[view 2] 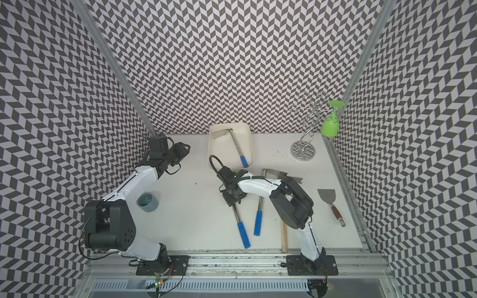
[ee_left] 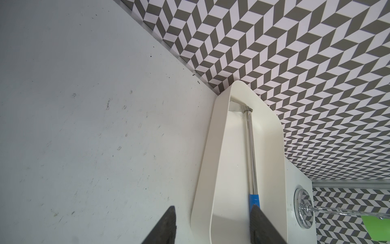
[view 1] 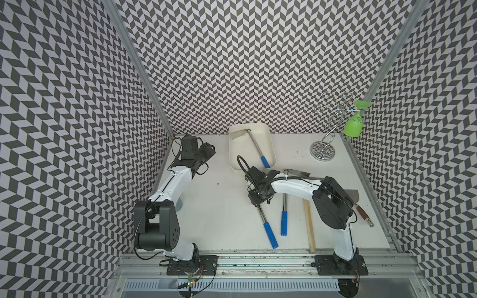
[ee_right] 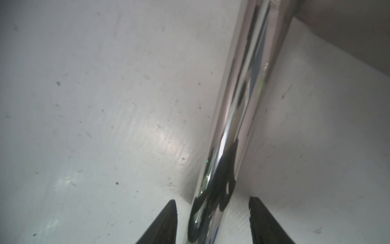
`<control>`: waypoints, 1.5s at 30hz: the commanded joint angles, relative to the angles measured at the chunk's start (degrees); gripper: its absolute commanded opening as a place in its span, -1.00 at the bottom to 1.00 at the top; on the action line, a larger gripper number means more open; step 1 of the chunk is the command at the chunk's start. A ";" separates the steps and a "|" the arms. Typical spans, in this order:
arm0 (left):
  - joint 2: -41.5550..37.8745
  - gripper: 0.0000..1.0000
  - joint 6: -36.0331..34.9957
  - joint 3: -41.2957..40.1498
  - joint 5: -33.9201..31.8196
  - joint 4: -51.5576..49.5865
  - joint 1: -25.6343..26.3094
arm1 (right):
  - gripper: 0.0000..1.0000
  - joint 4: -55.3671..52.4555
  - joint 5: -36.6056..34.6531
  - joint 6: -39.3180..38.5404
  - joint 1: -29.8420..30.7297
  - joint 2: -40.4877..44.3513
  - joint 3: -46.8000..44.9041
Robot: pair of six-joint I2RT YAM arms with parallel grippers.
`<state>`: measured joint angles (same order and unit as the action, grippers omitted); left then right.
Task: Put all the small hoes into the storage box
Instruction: Pick up the hoe from the center of the board.
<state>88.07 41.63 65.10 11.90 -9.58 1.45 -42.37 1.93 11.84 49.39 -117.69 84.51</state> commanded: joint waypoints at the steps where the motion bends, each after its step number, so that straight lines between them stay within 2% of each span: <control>1: -0.58 0.13 -0.67 -0.88 0.78 0.69 -0.49 | 0.02 0.93 -1.43 0.07 0.27 -0.87 1.19; 9: -0.53 0.13 0.24 -2.41 1.19 1.76 -0.49 | -0.33 1.46 -1.69 -0.03 0.33 -0.89 1.29; 15: -0.42 0.12 0.64 -2.78 1.38 2.23 -0.40 | -1.00 1.33 -2.78 -0.30 0.32 0.75 2.15; 23: -0.47 0.13 -0.36 -4.20 4.67 3.96 -0.31 | -1.00 1.71 1.54 -2.21 0.08 11.18 3.73; 26: -0.80 0.14 -0.76 -5.50 8.77 7.21 -0.22 | -1.00 2.28 6.77 -3.45 -0.71 14.22 4.23; 30: -2.45 0.16 0.34 -9.27 18.81 15.66 -0.22 | -1.00 3.78 18.83 -3.80 -3.65 17.60 4.06; 33: -4.64 0.17 4.16 -13.55 27.81 24.64 -0.34 | -1.00 7.43 28.81 -2.13 -7.47 20.57 1.62; 36: -6.53 0.18 9.04 -17.00 33.67 31.43 -0.31 | -1.00 10.78 33.63 0.46 -10.31 21.97 -1.26; 45: -9.42 0.30 22.84 -21.76 38.65 43.82 1.53 | -1.00 20.59 39.58 8.42 -14.65 21.61 -4.39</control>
<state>79.22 57.84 44.91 47.22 26.02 1.96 -31.16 35.86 16.75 35.09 -97.10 79.68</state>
